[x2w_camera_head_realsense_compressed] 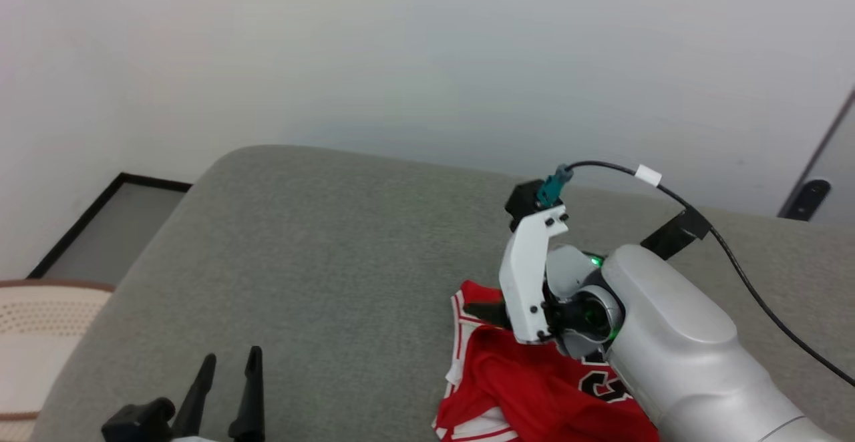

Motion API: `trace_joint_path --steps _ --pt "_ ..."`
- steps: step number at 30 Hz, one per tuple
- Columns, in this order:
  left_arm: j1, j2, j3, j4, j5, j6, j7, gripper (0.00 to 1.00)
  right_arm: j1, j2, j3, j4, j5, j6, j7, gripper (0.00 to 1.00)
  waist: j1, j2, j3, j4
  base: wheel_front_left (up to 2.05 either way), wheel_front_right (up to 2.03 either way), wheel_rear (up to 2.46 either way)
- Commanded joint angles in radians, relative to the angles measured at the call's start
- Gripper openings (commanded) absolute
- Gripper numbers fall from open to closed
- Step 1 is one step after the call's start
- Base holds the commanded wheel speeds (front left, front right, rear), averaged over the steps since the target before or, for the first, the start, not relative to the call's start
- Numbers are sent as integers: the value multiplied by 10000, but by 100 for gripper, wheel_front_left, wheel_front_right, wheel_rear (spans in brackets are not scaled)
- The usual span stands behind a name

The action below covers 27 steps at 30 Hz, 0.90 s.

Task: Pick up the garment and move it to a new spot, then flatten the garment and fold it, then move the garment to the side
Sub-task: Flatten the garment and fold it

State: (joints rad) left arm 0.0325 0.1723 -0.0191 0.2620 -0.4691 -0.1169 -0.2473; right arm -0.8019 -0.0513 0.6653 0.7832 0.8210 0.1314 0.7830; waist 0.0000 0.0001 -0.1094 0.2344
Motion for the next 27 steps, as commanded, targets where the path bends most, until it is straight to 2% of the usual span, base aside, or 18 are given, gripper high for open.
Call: trace_joint_path --steps 1,8,19,27 --pt "96 30 34 -44 -41 53 -36 100 -73 20 51 -85 112 -19 -141 100 0 -1 72 -324 0 0 0" --pt "280 101 173 -365 20 191 -92 100 276 -85 71 -1067 -127 -19 -2115 100 0 -1 197 -1172 0 0 0" --pt "665 32 448 -992 282 491 -157 100 1810 -1541 526 -3147 -778 -17 -6182 100 0 -1 392 -2393 0 0 0" --pt "863 -50 628 -1218 386 560 -173 100 2722 -2081 437 -3248 -1291 -19 -8921 100 0 -1 505 -2941 0 0 0"
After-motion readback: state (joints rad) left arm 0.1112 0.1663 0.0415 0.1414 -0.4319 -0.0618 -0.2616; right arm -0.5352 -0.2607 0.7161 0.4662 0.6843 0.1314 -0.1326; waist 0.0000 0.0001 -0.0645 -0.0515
